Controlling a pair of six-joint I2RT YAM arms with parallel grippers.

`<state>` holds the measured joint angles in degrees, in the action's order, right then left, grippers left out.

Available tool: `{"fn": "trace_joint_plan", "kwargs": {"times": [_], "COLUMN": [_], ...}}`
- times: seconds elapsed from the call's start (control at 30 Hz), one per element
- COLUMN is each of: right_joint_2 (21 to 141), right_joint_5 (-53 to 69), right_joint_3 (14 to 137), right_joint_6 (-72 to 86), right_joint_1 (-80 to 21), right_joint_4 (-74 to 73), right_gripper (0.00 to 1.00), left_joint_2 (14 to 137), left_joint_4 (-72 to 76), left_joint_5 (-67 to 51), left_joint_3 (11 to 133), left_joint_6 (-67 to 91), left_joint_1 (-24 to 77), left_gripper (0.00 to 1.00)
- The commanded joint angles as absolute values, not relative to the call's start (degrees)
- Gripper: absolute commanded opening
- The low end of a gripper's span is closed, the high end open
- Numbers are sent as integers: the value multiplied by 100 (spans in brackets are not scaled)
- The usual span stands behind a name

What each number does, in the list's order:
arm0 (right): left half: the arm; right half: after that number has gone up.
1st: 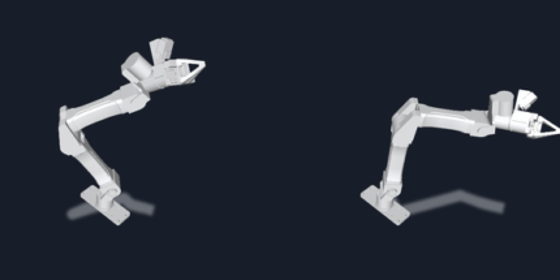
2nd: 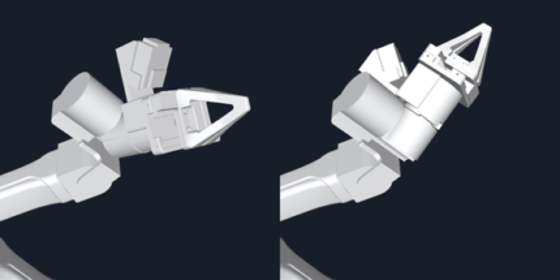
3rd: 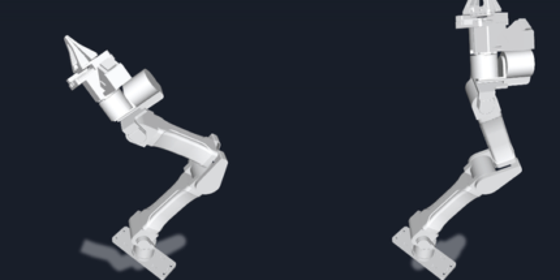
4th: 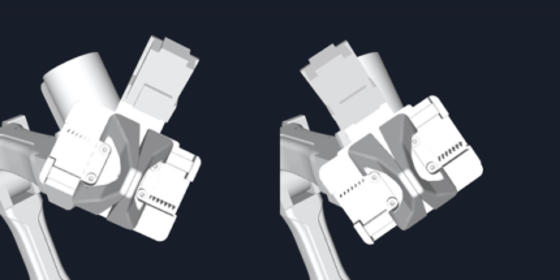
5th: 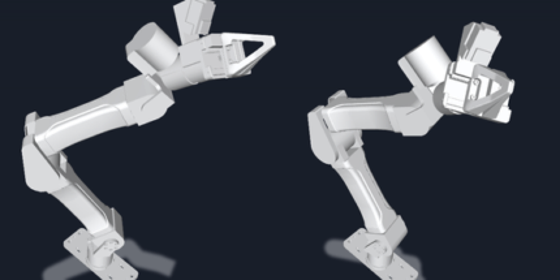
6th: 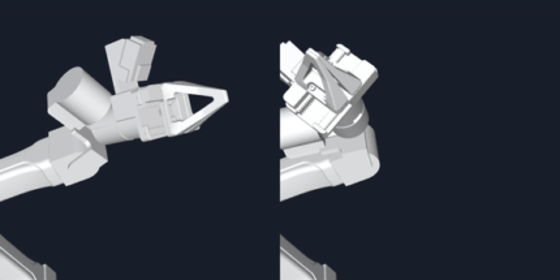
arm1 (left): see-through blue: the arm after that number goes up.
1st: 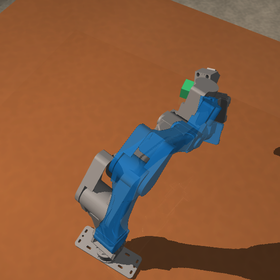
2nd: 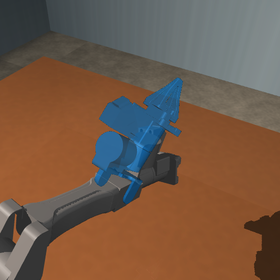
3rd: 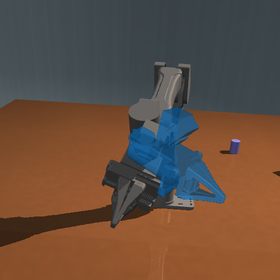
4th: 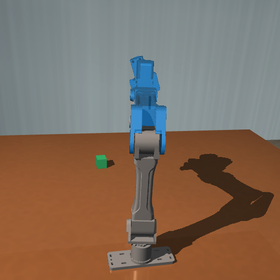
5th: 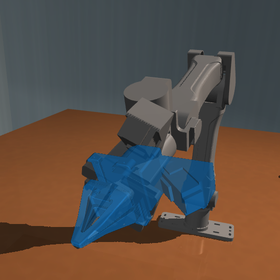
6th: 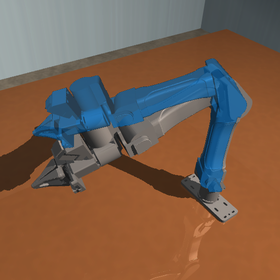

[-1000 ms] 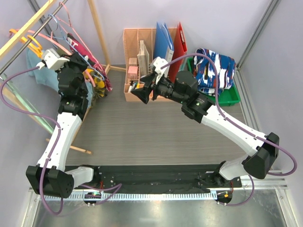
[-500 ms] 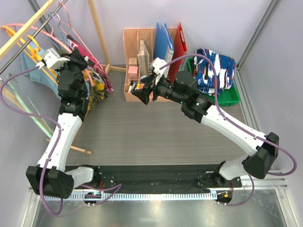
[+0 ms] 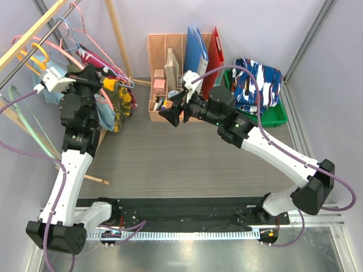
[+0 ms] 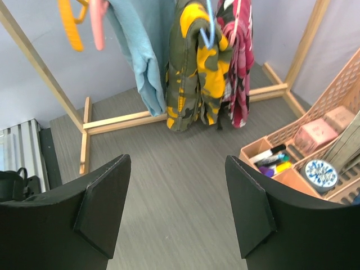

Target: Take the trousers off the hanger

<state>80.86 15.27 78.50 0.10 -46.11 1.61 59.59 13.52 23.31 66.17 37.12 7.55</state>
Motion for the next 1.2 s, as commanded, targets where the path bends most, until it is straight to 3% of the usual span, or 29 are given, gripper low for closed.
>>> {"fn": "trace_joint_plan", "kwargs": {"times": [0.0,0.4,0.73,1.0,1.17], "right_joint_2": [7656,6856,6452,5960,5766], "right_joint_5": [1249,896,1011,1371,731], "right_joint_3": [7770,7313,7005,6189,5469], "right_joint_6": [334,949,1099,1020,625], "right_joint_1": [-4614,-4605,-4614,-4728,-5456], "right_joint_4": [89,-641,-1133,-1389,-898], "right_gripper": [74,74,75,83,90], "left_joint_2": [5520,5054,5071,4431,4114], "left_joint_4": [1540,458,-535,-1211,-1503], "left_joint_5": [1741,1494,168,-412,-755], "left_joint_3": [7092,6961,7374,7400,7383], "left_joint_6": [3998,5377,6432,6793,7153], "left_joint_1": [773,773,765,773,765], "left_gripper": [0,0,0,0,0]}}
